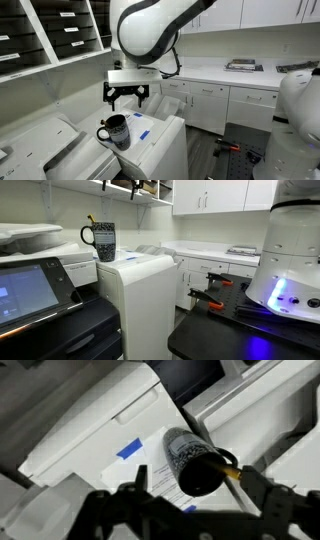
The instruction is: Remove the yellow pen from the mug
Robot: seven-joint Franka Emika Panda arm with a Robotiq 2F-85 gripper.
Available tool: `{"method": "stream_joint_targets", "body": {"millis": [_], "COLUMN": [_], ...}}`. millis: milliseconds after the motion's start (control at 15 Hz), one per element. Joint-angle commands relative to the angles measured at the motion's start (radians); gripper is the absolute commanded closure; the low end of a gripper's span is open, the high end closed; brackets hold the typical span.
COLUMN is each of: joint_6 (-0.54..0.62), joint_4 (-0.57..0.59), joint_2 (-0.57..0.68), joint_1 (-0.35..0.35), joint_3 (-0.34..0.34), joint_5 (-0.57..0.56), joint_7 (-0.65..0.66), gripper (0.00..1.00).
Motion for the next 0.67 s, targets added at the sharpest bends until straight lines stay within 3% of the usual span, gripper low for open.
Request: {"method": "stream_joint_targets", "body": {"millis": [0,600], "joint_6": [-0.032,-0.046], "joint_4": [0.083,0.175], "joint_2": [0.085,0.208], "joint_1": [-0.017,0.019], "joint_3": [0.015,-0.036], "joint_5": [-0.046,-0.052], "joint_7": [0.228,0.711], "gripper": [0.00,0.02]}}
